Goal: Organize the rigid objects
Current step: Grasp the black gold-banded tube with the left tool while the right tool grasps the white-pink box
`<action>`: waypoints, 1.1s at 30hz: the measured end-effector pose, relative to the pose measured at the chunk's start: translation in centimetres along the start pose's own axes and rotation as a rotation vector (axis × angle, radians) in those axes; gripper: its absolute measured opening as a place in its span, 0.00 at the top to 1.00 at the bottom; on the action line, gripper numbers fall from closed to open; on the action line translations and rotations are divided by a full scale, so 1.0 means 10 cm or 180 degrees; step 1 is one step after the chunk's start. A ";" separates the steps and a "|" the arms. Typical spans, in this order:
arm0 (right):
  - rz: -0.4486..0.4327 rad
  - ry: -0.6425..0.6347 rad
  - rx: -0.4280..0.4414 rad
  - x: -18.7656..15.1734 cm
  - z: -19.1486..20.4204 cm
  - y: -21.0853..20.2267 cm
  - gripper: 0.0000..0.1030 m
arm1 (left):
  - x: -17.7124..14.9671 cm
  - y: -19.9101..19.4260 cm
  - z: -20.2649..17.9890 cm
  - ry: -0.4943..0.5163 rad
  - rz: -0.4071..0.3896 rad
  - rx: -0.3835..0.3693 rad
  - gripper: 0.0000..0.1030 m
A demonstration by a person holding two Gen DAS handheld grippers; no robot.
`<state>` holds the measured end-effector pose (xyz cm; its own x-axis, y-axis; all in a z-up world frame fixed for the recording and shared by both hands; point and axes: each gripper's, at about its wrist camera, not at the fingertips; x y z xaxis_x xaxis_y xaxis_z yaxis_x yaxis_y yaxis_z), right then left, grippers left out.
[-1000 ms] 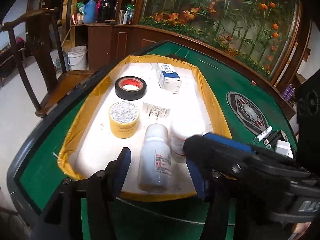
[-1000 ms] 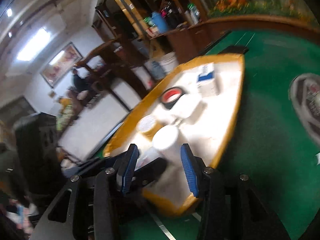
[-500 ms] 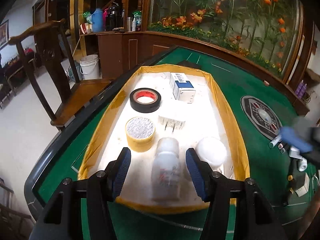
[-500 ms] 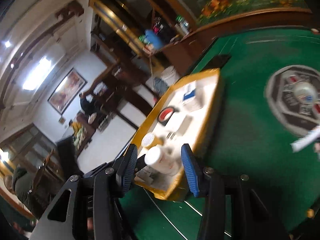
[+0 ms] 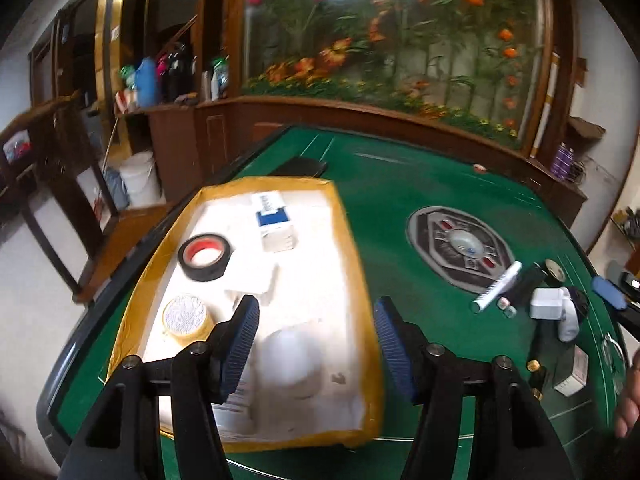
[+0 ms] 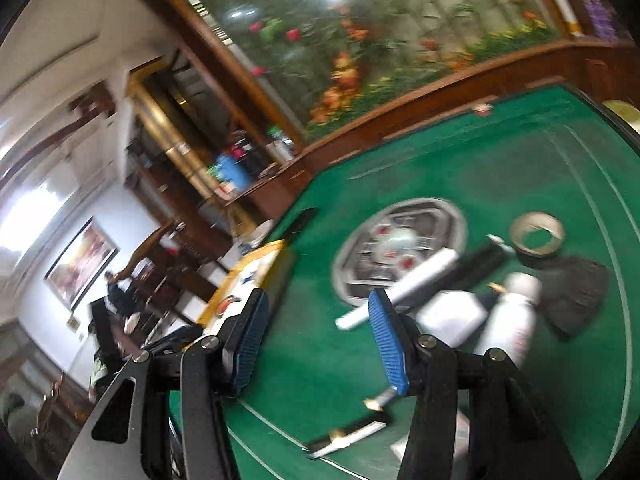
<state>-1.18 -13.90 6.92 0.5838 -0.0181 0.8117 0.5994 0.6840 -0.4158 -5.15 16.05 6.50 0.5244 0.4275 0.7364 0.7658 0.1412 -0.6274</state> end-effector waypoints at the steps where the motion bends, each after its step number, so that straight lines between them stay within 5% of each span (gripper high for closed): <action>1: 0.0017 0.0073 -0.0003 -0.01 -0.07 0.00 0.50 | -0.01 -0.03 -0.04 0.0043 -0.0025 0.0032 0.36; 8: 0.0077 0.0099 -0.0170 -0.01 -0.14 0.05 0.50 | -0.15 -0.10 -0.42 0.0270 0.0130 -0.0299 0.36; 11: 0.0205 0.0196 -0.0486 -0.03 -0.23 0.07 0.50 | -0.40 -0.04 -0.83 0.0639 0.0433 -0.0676 0.32; 15: 0.0279 0.0389 -0.0510 -0.07 -0.35 0.06 0.50 | -0.78 0.07 -1.28 0.1053 0.0876 -0.1070 0.32; 21: 0.0352 0.0451 -0.0505 -0.10 -0.37 0.09 0.50 | -1.11 0.20 -1.68 0.1478 0.1064 -0.1038 0.32; 22: 0.0379 0.0460 -0.0496 -0.11 -0.38 0.10 0.50 | -1.15 0.25 -1.70 0.1511 0.1079 -0.0988 0.34; 24: 0.0423 0.0484 -0.0480 -0.14 -0.37 0.11 0.50 | -1.13 0.31 -1.69 0.1463 0.1138 -0.0928 0.66; 26: 0.0467 0.0507 -0.0463 -0.16 -0.37 0.12 0.50 | -1.06 0.30 -1.62 0.1360 0.1107 -0.0980 0.80; 33: 0.0505 0.0293 -0.0569 -0.22 -0.30 0.02 0.46 | -0.82 0.42 -1.12 0.0862 0.1102 -0.0723 0.83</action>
<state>-0.68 -15.95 3.86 0.7209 0.0072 0.6930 0.5788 0.5438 -0.6077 -2.08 3.11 0.63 0.8172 0.1631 0.5528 0.5756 -0.1791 -0.7979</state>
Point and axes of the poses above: each gripper's, at about its wrist camera, not at the fingertips, and y roughly the way its jaws point, z to its left, x to its top, and after that the axes turned 13 degrees about -y, right-handed
